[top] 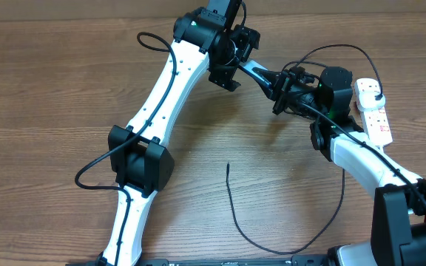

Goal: Plug charger to phone and switch on socket

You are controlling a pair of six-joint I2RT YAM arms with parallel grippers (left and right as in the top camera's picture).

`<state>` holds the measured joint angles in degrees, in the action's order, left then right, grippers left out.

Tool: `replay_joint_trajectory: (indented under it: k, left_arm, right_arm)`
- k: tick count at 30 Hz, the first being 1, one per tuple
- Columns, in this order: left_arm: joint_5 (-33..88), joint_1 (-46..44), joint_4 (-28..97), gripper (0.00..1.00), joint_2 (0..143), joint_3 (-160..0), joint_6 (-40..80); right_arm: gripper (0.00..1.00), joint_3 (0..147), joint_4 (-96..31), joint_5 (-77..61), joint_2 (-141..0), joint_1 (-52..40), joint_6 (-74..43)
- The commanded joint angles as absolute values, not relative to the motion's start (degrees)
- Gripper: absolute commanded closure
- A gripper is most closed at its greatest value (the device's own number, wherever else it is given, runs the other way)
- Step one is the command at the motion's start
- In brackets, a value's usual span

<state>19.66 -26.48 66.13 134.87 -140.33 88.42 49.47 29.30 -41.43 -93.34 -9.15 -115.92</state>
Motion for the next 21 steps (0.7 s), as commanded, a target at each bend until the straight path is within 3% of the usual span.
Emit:
replay_joint_trajectory:
  k: [1, 7, 15, 21]
  left_arm:
    - [19.0, -25.4, 66.0, 0.02, 134.1, -141.9, 88.7]
    - [24.2, -23.1, 66.1, 0.12, 134.1, -141.9, 84.7]
    - [23.5, -23.0, 65.8, 0.08, 134.1, -141.9, 83.8]
    - [21.0, -23.2, 65.7, 0.11, 134.1, -141.9, 83.1]
  right_arm:
    - [0.96, 50.5, 30.4, -40.8, -92.9, -9.3, -123.9]
    - [0.96, 50.5, 30.4, -39.1, -92.9, -9.3, -123.9]
    - [0.96, 50.5, 30.4, -38.1, -92.9, -9.3, -123.9]
    - [0.96, 50.5, 30.5, -38.2, -92.9, -9.3, -123.9]
